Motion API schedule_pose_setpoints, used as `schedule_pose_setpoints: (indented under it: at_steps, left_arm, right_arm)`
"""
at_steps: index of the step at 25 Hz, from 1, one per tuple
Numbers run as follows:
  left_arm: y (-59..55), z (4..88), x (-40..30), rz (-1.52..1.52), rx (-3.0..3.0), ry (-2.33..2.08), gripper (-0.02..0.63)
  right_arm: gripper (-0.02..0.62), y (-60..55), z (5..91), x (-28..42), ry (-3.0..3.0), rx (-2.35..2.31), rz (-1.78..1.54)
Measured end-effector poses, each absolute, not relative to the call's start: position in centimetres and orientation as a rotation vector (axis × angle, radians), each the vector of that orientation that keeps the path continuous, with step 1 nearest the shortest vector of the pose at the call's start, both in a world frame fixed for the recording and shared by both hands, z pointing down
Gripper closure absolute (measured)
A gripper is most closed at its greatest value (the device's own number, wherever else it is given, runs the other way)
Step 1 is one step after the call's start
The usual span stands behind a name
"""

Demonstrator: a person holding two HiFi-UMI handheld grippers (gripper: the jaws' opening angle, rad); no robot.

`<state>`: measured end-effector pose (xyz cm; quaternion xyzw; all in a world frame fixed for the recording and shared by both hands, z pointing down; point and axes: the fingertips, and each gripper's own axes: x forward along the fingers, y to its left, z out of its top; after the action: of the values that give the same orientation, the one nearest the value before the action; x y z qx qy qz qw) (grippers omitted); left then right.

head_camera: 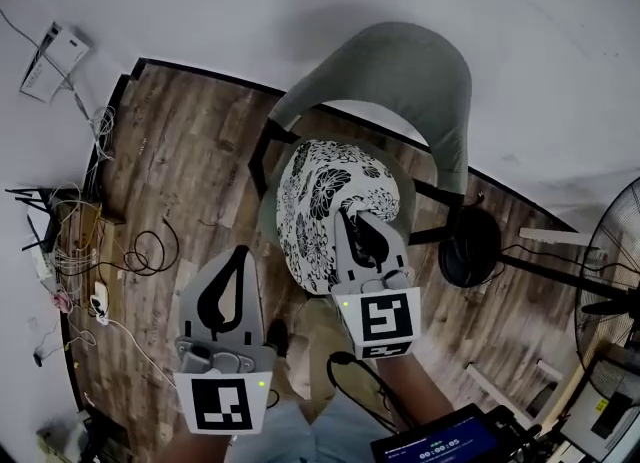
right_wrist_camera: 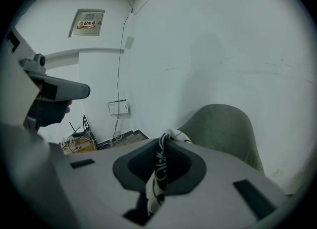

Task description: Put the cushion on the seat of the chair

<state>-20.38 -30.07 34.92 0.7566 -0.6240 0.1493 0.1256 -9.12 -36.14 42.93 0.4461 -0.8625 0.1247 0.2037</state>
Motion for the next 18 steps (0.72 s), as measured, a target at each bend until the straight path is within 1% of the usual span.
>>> schedule_pose_setpoints:
  at_steps: [3,8,14,18]
  left_arm:
    - [-30.0,37.2,-20.8,0.484,2.162,-1.796,0.597]
    - [-31.2,41.2,-20.5,0.538,2.150,-1.760,0.597]
    - [-32.8,42.6,-19.2,0.516,2.174,-1.698,0.597]
    - [-33.4,42.1,-16.8,0.502,2.215,-1.674,0.597]
  right_arm:
    - [0.572,-37.2,46.2,-10.2,-2.423,1.244,0.384]
    - [0.571,-39.4,54.5,-10.9,-2.423,1.211,0.409]
    - [0.569,-40.5,57.1,-6.8,-2.264,1.253,0.472]
    - [0.565,-40.0,58.7,-2.3,-2.197,1.295,0.519]
